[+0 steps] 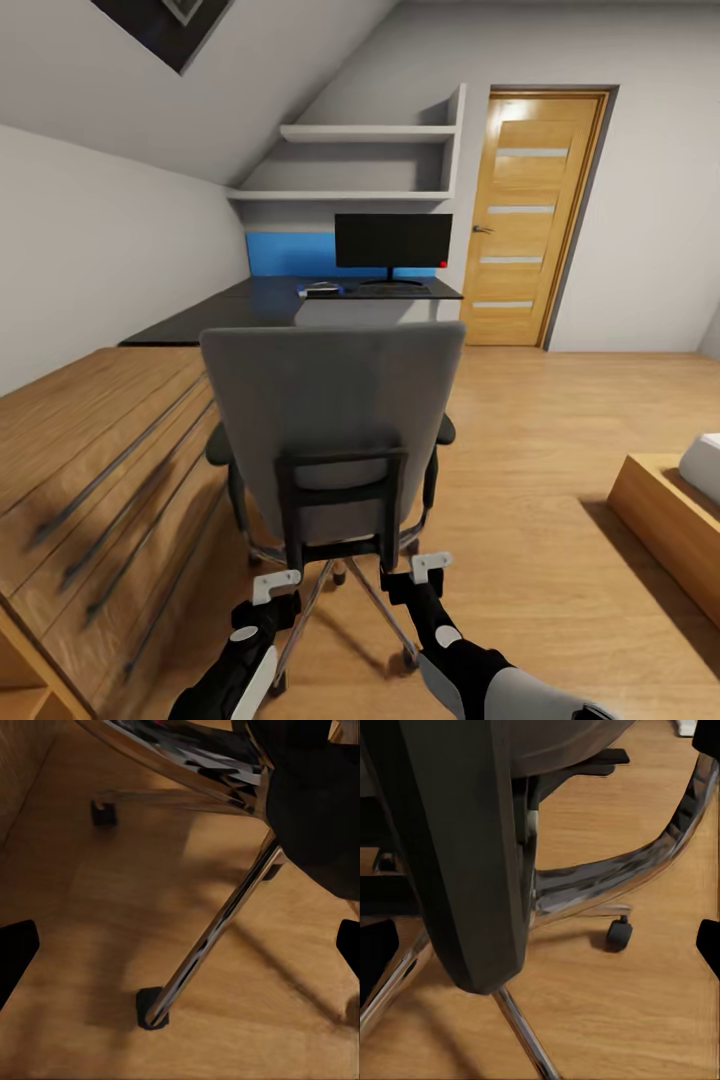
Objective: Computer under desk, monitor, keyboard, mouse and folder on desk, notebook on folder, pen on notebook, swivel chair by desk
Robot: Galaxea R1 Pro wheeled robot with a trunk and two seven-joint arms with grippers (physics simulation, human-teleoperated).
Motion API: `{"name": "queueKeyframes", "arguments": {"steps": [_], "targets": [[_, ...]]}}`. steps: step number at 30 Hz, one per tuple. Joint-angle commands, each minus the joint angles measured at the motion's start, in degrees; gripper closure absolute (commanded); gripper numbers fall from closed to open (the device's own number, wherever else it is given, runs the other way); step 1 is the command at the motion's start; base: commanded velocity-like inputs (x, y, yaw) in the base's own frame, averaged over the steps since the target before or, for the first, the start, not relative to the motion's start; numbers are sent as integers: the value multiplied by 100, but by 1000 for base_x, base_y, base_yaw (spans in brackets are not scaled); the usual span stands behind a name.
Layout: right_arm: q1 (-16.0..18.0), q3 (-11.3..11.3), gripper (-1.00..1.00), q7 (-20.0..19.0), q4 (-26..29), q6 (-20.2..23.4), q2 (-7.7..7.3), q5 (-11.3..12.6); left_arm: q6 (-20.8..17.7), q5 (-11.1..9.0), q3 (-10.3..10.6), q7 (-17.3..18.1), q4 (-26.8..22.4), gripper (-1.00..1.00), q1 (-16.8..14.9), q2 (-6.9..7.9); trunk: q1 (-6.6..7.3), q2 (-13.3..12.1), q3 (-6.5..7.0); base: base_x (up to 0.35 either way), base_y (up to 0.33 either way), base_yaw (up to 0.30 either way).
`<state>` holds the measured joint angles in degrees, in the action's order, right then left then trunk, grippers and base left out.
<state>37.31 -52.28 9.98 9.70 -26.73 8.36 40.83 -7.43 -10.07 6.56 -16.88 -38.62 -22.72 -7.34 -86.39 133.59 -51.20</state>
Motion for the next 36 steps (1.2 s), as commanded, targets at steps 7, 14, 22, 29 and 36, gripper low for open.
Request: {"name": "queueKeyframes", "arguments": {"steps": [7, 14, 22, 29, 36], "targets": [[4, -18, -100, 48, -11, -17, -1, 39, -22, -13, 30, -43, -23, -100, -5, 5, -1, 2, -5, 291, -148, -97], [4, -19, -100, 48, -12, -17, -1, 39, -22, -13, 30, -40, -30, -100, -5, 10, -1, 2, -5, 320, -11, -172], [4, -14, -100, 48, -20, -17, -3, 39, -22, -13, 30, -43, -32, -100, -5, 13, -1, 2, -5, 323, 0, -74], [4, -16, -100, 48, -21, -17, -1, 39, -22, -13, 30, -43, -32, -100, -5, 13, -1, 2, -5, 323, 0, -5], [4, -19, -100, 48, -21, -17, -1, 39, -22, -13, 30, -43, -32, -100, -5, 15, -1, 2, -5, 324, 0, 0]]}}
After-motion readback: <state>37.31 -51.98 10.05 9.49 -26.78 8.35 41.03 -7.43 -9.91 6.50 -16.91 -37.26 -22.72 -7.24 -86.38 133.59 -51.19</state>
